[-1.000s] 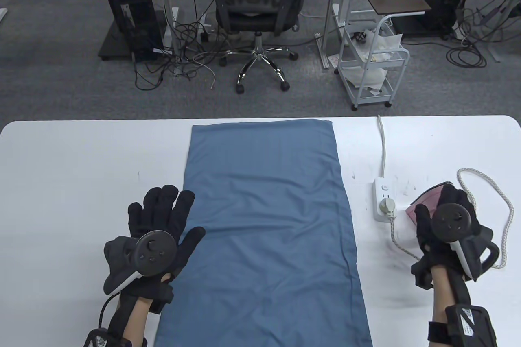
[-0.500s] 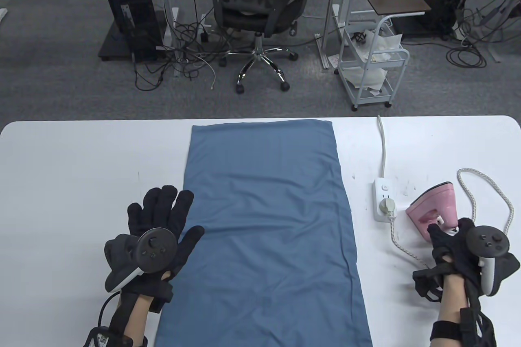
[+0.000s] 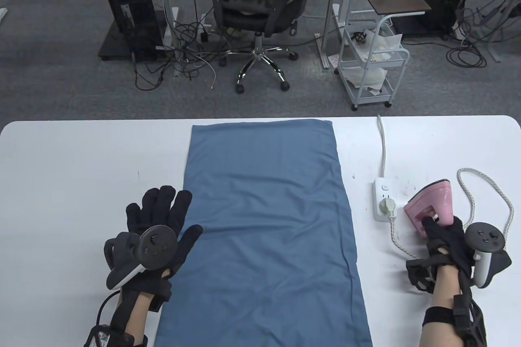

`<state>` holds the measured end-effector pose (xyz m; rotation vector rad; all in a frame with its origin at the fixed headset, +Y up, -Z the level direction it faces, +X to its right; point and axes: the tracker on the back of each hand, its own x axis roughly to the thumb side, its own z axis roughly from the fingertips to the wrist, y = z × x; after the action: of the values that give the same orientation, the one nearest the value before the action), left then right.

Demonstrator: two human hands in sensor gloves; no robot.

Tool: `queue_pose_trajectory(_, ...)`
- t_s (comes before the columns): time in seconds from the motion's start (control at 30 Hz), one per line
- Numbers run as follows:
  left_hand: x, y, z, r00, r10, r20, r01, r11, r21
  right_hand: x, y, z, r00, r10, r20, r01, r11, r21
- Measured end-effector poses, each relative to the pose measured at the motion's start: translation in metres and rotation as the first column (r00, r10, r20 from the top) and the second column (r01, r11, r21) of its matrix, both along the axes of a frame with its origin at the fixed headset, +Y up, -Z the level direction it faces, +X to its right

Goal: Iron pillowcase with electric iron on table

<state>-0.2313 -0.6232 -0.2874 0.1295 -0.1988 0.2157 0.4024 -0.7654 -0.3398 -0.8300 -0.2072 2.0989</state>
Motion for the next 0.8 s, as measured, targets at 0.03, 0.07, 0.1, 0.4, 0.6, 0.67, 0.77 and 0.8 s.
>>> queue_pose_trajectory(0.03, 0.0, 0.0, 0.0, 1.0, -0.001, -0.001, 0.001, 1.0, -0.001, -0.001, 0.002, -0.001, 0.999, 0.035, -0.002, -0.035, 0.999, 0.013)
queue_pose_trajectory(0.07, 0.0, 0.0, 0.0, 1.0, 0.0, -0.002, 0.0, 1.0, -0.001, -0.002, 0.003, -0.001, 0.999, 0.054, -0.002, -0.054, 0.998, 0.022)
queue_pose_trajectory(0.1, 0.0, 0.0, 0.0, 1.0, 0.002, -0.001, -0.002, 1.0, -0.002, -0.003, 0.005, -0.002, 0.998, 0.057, -0.008, -0.057, 0.998, 0.036)
queue_pose_trajectory(0.4, 0.0, 0.0, -0.001, 1.0, 0.017, 0.015, -0.017, 1.0, -0.002, -0.026, 0.048, 0.005, 0.993, 0.113, -0.045, -0.099, 0.966, 0.237)
queue_pose_trajectory(0.6, 0.004, -0.001, 0.001, 0.999, 0.013, 0.034, -0.013, 1.0, -0.008, -0.05, 0.097, 0.021, 0.984, 0.161, -0.076, -0.115, 0.899, 0.422)
queue_pose_trajectory(0.67, 0.006, -0.001, 0.002, 0.999, 0.01, 0.04, -0.01, 1.0, -0.008, -0.058, 0.111, 0.03, 0.985, 0.163, -0.058, -0.115, 0.866, 0.486)
queue_pose_trajectory(0.77, 0.008, -0.002, 0.003, 0.999, 0.007, 0.048, -0.007, 1.0, -0.008, -0.066, 0.12, 0.04, 0.992, 0.122, -0.04, -0.081, 0.841, 0.534)
queue_pose_trajectory(0.8, 0.01, -0.003, 0.003, 0.999, 0.002, 0.052, -0.002, 1.0, -0.011, -0.069, 0.122, 0.044, 0.994, 0.102, -0.049, -0.058, 0.834, 0.548)
